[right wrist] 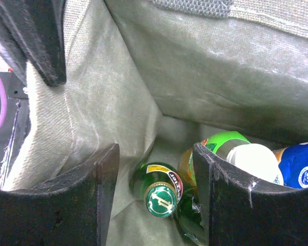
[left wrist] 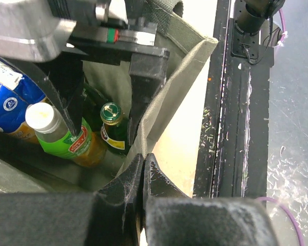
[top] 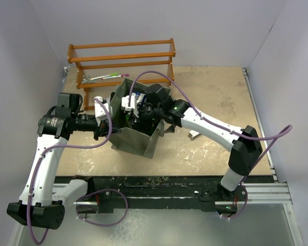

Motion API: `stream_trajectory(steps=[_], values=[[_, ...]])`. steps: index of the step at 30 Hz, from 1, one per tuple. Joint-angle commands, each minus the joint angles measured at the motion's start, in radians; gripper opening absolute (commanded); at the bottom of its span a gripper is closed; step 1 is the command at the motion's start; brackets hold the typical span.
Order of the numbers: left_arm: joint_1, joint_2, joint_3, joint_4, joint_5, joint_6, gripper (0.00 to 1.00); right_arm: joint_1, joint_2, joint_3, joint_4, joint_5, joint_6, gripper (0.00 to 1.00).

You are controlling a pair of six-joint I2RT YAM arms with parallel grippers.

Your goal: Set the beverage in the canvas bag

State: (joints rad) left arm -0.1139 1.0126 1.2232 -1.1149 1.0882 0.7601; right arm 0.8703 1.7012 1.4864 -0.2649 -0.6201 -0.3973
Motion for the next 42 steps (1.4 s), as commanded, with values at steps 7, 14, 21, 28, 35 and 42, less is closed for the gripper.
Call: stream_trajectory(steps=[7, 14, 21, 28, 35, 42], values=[[-0.006, -0.038, -0.019, 0.025, 0.051, -0.014, 0.0, 0.006, -0.125, 0.057, -0.026, -0.031, 0.017, 0.63], [-0.006, -0.036, -0.013, 0.051, 0.037, -0.049, 0.0, 0.004, -0.223, 0.106, -0.047, 0.04, 0.037, 0.64], [-0.004, -0.033, 0.005, 0.075, 0.042, -0.097, 0.02, -0.089, -0.334, 0.098, -0.052, 0.091, 0.031, 0.65], [0.02, -0.06, -0.007, 0.166, 0.079, -0.216, 0.06, -0.405, -0.548, -0.053, 0.065, 0.012, 0.177, 0.73], [0.041, -0.04, 0.021, 0.269, 0.021, -0.366, 0.09, -0.552, -0.723, -0.143, 0.036, 0.216, 0.081, 0.73], [0.042, -0.025, 0.071, 0.284, -0.016, -0.397, 0.17, -0.587, -0.82, -0.253, -0.008, 0.394, 0.007, 0.74]])
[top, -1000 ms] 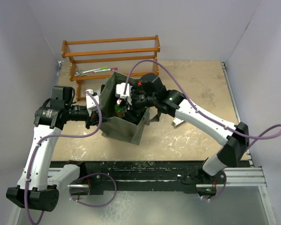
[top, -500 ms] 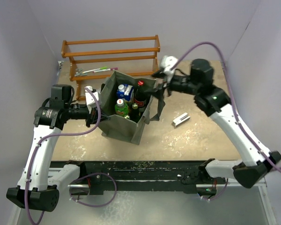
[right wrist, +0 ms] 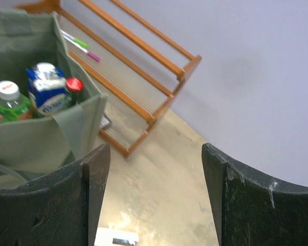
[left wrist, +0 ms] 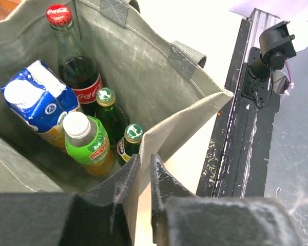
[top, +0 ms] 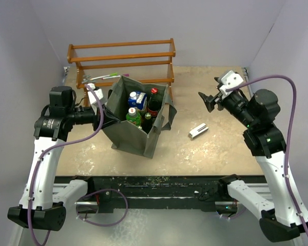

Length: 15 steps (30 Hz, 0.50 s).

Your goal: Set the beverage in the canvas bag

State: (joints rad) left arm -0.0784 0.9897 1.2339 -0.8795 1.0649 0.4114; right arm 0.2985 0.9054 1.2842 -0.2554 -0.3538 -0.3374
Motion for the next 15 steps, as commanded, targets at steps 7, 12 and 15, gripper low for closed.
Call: stream_trajectory(steps=[7, 12, 15], values=[[0.006, -0.034, 0.109, 0.053, -0.012, -0.059, 0.49, -0.044, -0.062, -0.067, -0.099, 0.161, -0.026, 0.75], [0.006, -0.034, 0.113, 0.08, -0.137, -0.115, 0.61, -0.073, -0.06, -0.098, -0.121, 0.236, 0.036, 0.76], [0.009, -0.043, 0.13, 0.105, -0.268, -0.144, 0.72, -0.112, -0.058, -0.11, -0.112, 0.292, 0.092, 0.83]])
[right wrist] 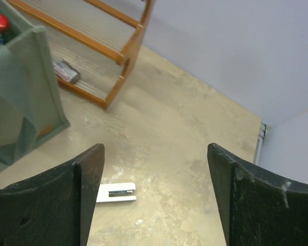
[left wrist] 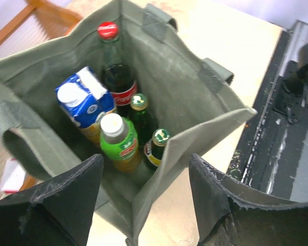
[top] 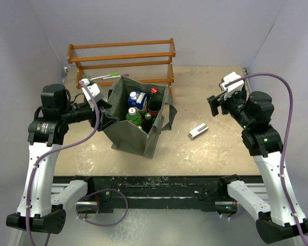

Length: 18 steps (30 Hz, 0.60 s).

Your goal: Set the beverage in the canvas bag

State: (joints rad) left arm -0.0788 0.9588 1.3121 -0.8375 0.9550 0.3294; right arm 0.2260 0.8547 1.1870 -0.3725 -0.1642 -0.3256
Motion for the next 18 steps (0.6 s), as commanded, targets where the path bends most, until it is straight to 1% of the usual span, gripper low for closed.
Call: stream_trajectory(steps=[1, 2, 3, 4, 5, 7, 12, 18], values=[[0.015, -0.014, 0.063, 0.066, -0.2, -0.068, 0.76, -0.053, -0.006, -0.017, 0.009, 0.114, 0.092, 0.87], [0.02, -0.015, 0.074, 0.067, -0.242, -0.075, 0.8, -0.065, -0.008, -0.021, 0.011, 0.118, 0.099, 0.9], [0.025, -0.015, 0.083, 0.074, -0.286, -0.093, 0.83, -0.079, -0.009, -0.024, 0.014, 0.121, 0.108, 0.96], [0.03, -0.013, 0.09, 0.08, -0.324, -0.108, 0.85, -0.098, -0.012, -0.027, 0.016, 0.12, 0.117, 0.99], [0.034, -0.01, 0.103, 0.079, -0.352, -0.118, 0.89, -0.128, -0.016, -0.031, 0.02, 0.117, 0.127, 1.0], [0.049, -0.009, 0.114, 0.089, -0.403, -0.142, 1.0, -0.177, -0.027, -0.039, 0.028, 0.081, 0.139, 1.0], [0.077, -0.05, 0.063, 0.168, -0.509, -0.185, 0.99, -0.224, -0.044, -0.044, 0.036, 0.057, 0.137, 1.0], [0.077, -0.047, 0.022, 0.256, -0.619, -0.174, 0.99, -0.236, -0.036, -0.037, 0.022, 0.055, 0.13, 1.0]])
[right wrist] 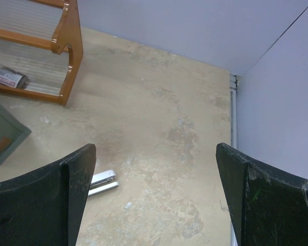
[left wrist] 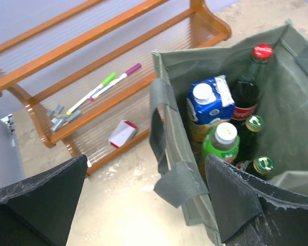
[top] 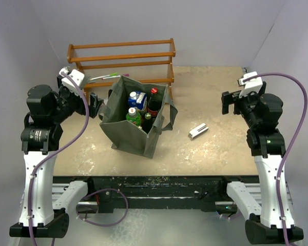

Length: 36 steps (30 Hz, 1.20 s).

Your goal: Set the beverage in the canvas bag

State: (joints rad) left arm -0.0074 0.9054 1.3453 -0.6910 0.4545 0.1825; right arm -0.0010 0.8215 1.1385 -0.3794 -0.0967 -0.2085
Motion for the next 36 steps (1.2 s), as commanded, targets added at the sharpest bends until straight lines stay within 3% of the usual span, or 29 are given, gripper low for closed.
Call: stream_trajectory(steps=[1, 6, 11, 22, 28, 36], values=[[0.006, 0.011, -0.009, 0.121, -0.138, -0.04, 0.99, -0.013, -0.001, 0.013, 0.026, -0.011, 0.011, 1.0], [0.006, -0.034, -0.097, 0.264, -0.295, -0.091, 0.99, -0.041, -0.027, 0.007, 0.026, -0.026, 0.009, 1.0], [0.006, -0.173, -0.271, 0.421, -0.338, -0.054, 0.99, -0.05, -0.037, 0.009, 0.041, -0.023, -0.008, 1.0], [0.007, -0.233, -0.267, 0.38, -0.422, -0.041, 0.99, -0.091, -0.046, 0.085, -0.026, -0.092, 0.002, 1.0], [0.022, -0.241, -0.238, 0.326, -0.456, -0.077, 0.99, -0.094, -0.042, 0.086, -0.024, 0.007, 0.05, 1.0], [0.038, -0.257, -0.22, 0.276, -0.35, -0.044, 0.99, -0.094, -0.052, 0.086, -0.038, 0.011, 0.043, 1.0]])
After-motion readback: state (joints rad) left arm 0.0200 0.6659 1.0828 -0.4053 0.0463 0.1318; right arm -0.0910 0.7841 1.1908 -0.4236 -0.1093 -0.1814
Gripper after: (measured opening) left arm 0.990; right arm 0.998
